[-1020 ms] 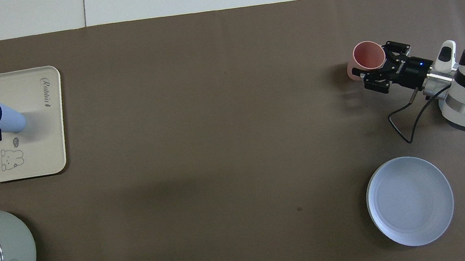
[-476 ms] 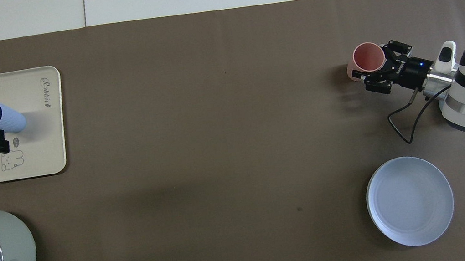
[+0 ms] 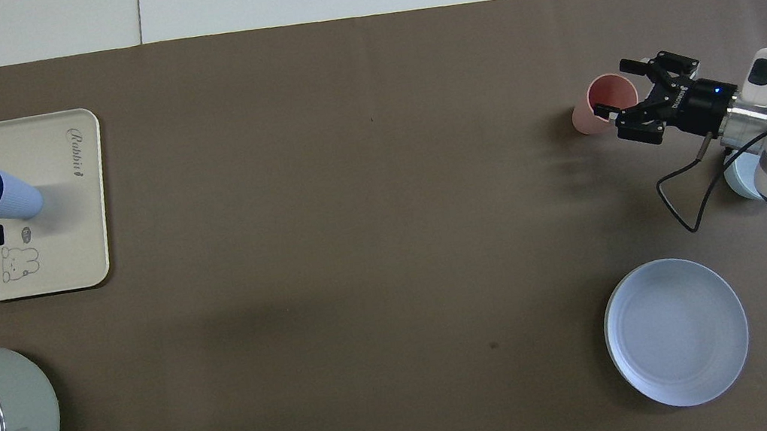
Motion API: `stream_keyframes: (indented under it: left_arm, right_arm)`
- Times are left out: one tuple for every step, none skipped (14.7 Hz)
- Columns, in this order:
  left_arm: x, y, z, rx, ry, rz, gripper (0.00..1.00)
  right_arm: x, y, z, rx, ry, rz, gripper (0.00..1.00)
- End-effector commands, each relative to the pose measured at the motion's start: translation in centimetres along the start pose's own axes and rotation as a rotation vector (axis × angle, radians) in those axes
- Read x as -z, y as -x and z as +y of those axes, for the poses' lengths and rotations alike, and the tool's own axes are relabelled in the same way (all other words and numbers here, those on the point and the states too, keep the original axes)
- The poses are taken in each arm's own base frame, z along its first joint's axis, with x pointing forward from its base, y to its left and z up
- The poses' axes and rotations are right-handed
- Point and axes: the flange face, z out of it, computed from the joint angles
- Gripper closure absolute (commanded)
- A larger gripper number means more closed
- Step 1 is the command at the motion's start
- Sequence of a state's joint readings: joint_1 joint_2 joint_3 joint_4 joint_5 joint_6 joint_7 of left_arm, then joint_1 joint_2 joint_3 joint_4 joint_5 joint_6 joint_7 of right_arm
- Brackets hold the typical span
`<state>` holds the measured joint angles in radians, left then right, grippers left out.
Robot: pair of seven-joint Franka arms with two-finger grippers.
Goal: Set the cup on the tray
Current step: 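Open the right gripper and draw it back from the pink cup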
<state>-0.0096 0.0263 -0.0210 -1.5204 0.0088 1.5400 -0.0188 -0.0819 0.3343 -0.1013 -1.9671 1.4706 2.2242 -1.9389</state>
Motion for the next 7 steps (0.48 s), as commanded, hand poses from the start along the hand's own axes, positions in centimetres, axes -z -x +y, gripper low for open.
stream_keyframes:
  left_arm:
    - [0.3, 0.6, -0.1, -0.011, -0.013, 0.028, 0.0]
    - [0.3, 0.6, -0.1, -0.011, -0.013, 0.03, 0.0]
    - [0.4, 0.4, 0.0, -0.013, -0.01, 0.04, 0.0]
    - [0.5, 0.1, 0.0, -0.014, -0.006, 0.056, 0.0]
    - [0.6, 0.0, 0.0, -0.019, -0.006, 0.06, 0.0]
    - [0.8, -0.1, 0.1, -0.023, -0.003, 0.063, 0.0]
    - [1.0, -0.1, 0.1, -0.023, 0.0, 0.066, 0.0]
  right_arm:
    - [1.2, -3.6, -2.0, -0.047, 0.022, -0.067, 0.0]
    - [1.7, -4.9, -2.4, -0.077, 0.051, -0.08, 0.0]
    - [1.1, -6.3, -3.4, -0.094, 0.064, -0.101, 0.0]
    - [1.3, -7.6, -4.0, -0.111, 0.085, -0.123, 0.0]
    - [1.7, -8.7, -4.3, -0.127, 0.113, -0.151, 0.0]
    - [1.6, -9.9, -4.9, -0.129, 0.123, -0.18, 0.0]
    - [2.1, -10.8, -5.2, -0.146, 0.148, -0.202, 0.0]
